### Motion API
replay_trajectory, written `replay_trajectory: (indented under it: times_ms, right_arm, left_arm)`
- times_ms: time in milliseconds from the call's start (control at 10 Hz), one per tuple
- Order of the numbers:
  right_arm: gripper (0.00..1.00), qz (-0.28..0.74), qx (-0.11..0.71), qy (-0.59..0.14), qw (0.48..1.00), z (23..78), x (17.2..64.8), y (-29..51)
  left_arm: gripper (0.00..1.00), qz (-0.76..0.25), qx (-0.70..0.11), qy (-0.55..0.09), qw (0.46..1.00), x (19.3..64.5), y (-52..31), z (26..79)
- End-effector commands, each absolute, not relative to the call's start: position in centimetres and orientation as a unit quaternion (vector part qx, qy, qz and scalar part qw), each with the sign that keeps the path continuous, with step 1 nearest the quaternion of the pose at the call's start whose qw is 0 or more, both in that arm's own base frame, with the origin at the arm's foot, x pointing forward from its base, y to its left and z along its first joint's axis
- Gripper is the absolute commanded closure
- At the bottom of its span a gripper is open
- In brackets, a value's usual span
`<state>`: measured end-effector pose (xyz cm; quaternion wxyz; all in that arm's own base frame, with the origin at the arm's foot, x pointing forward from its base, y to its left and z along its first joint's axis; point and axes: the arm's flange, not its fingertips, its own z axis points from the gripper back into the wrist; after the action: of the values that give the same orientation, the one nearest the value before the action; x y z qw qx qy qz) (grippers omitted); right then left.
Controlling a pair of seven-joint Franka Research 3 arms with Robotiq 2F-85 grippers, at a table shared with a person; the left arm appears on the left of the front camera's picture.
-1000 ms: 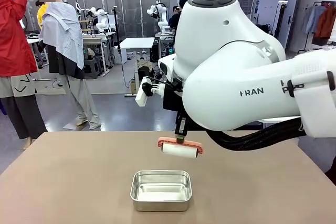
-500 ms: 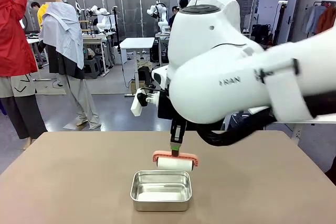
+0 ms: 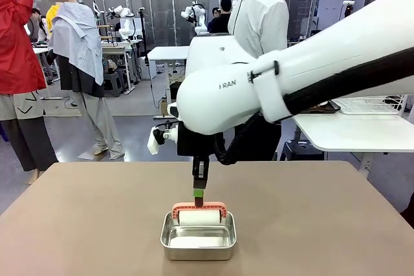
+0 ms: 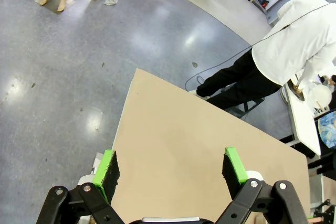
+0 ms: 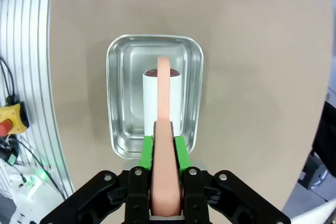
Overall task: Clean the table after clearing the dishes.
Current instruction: Place the Lint Roller back on top of the Airtight Container.
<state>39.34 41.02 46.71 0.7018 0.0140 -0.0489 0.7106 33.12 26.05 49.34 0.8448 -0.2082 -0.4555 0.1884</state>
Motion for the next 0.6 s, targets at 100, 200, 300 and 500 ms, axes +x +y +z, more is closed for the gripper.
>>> replay_trajectory:
  times_ms: [100, 200, 300, 500]
  right_arm:
    - [0.80, 0.728, 0.028, -0.024, 0.685, 45.1, 42.0, 42.0]
    - [0.80, 0.726, 0.036, -0.028, 0.686, 44.1, 42.6, 41.7]
    - [0.80, 0.725, 0.042, -0.026, 0.687, 43.0, 43.4, 41.2]
    - [0.80, 0.723, 0.041, -0.007, 0.689, 41.3, 44.4, 40.9]
  left_arm:
    - [0.00, 0.185, -0.211, -0.453, 0.846, 32.9, 26.2, 49.7]
    - [0.00, 0.185, -0.211, -0.453, 0.846, 32.9, 26.2, 49.7]
    - [0.00, 0.185, -0.211, -0.453, 0.846, 32.9, 26.2, 49.7]
    - [0.00, 0.185, -0.211, -0.453, 0.846, 32.9, 26.2, 49.7]
